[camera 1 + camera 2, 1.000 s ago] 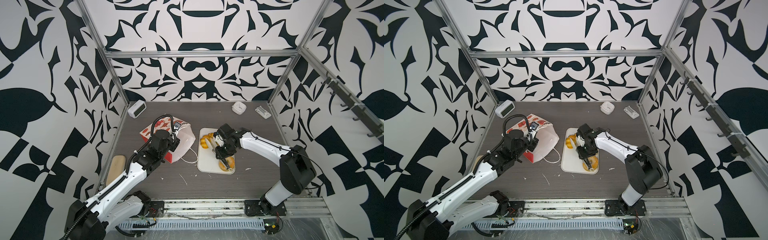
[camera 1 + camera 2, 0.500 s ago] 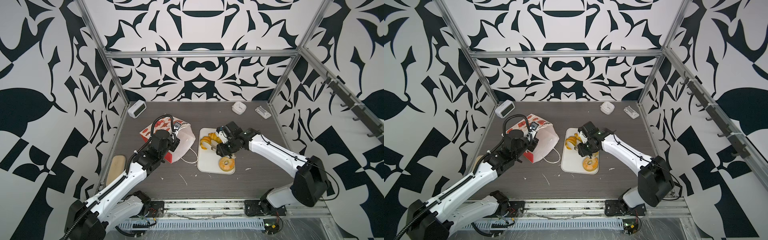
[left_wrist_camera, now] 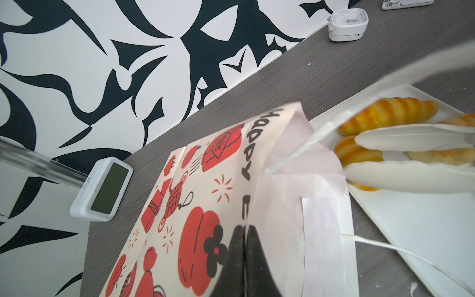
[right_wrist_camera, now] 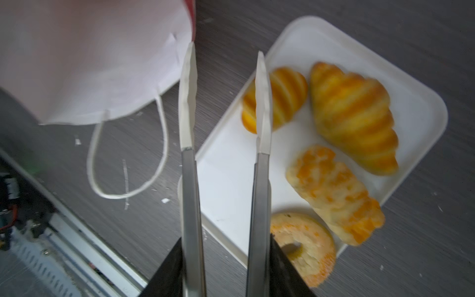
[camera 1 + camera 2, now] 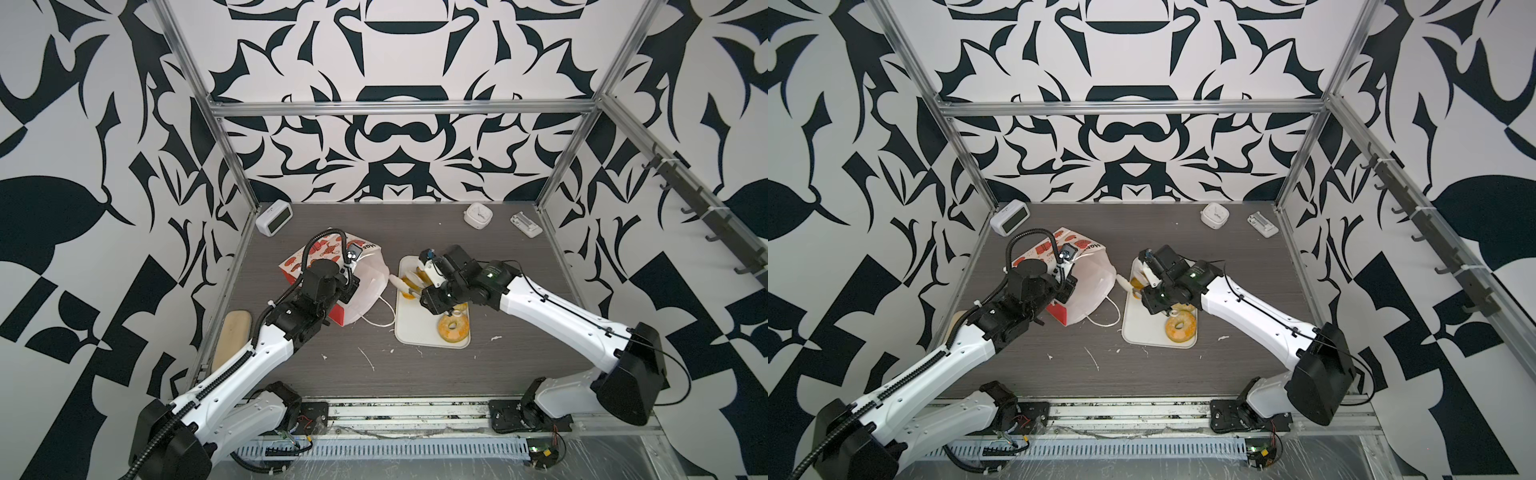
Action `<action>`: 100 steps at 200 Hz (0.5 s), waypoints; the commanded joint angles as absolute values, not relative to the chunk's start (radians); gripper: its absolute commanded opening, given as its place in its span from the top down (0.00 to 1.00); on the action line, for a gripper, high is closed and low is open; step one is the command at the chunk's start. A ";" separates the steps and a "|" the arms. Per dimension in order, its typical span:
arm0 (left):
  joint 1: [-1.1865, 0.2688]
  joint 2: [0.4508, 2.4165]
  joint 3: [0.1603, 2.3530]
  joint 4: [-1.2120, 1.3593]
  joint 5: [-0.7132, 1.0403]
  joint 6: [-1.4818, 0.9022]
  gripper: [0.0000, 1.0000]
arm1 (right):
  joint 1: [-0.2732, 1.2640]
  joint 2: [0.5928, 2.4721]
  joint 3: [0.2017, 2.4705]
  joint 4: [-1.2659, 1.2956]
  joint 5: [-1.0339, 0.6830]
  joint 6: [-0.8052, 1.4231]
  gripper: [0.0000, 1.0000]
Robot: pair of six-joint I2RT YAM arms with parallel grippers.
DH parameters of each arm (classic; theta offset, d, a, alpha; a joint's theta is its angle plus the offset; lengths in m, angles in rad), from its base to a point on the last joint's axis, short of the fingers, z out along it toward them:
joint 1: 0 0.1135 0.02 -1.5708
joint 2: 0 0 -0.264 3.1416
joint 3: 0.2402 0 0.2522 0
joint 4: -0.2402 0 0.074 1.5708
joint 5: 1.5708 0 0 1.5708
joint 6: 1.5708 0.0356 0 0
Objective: Take the fake bread out of the paper bag
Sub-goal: 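Lift the tongs from the tray and move them into the bag opening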
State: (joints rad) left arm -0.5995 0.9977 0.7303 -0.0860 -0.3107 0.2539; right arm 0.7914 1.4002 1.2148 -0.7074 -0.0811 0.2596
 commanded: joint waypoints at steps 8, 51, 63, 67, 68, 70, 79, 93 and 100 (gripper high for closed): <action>-0.595 1.004 0.726 -0.066 -0.315 0.245 0.94 | 0.846 1.396 1.290 -0.568 -0.130 0.288 0.54; -0.595 1.013 0.744 -0.077 -0.318 0.252 0.94 | 0.885 1.478 1.318 -0.518 -0.129 0.295 0.56; -0.595 1.013 0.750 -0.088 -0.319 0.253 0.94 | 0.885 1.463 1.297 -0.513 -0.086 0.299 0.55; -0.596 1.014 0.750 -0.089 -0.321 0.252 0.94 | 0.885 1.455 1.288 -0.507 -0.072 0.305 0.55; -0.595 1.014 0.751 -0.089 -0.321 0.253 0.94 | 0.885 1.453 1.286 -0.506 -0.070 0.307 0.55; -0.595 1.014 0.751 -0.090 -0.321 0.254 0.94 | 0.885 1.449 1.281 -0.506 -0.062 0.310 0.55; -0.595 1.013 0.750 -0.089 -0.328 0.256 0.94 | 0.883 1.431 1.259 -0.520 -0.016 0.314 0.54; -0.594 1.016 0.755 -0.095 -0.331 0.258 0.94 | 0.876 1.400 1.226 -0.550 0.053 0.320 0.53; -0.594 1.018 0.757 -0.098 -0.330 0.259 0.94 | 0.871 1.385 1.211 -0.564 0.081 0.324 0.53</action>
State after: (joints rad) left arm -0.5945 1.0149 0.7307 -0.0952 -0.3298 0.2554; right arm 0.8768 1.4727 1.2381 -0.5781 -0.0444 0.3023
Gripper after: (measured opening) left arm 0.065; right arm 0.468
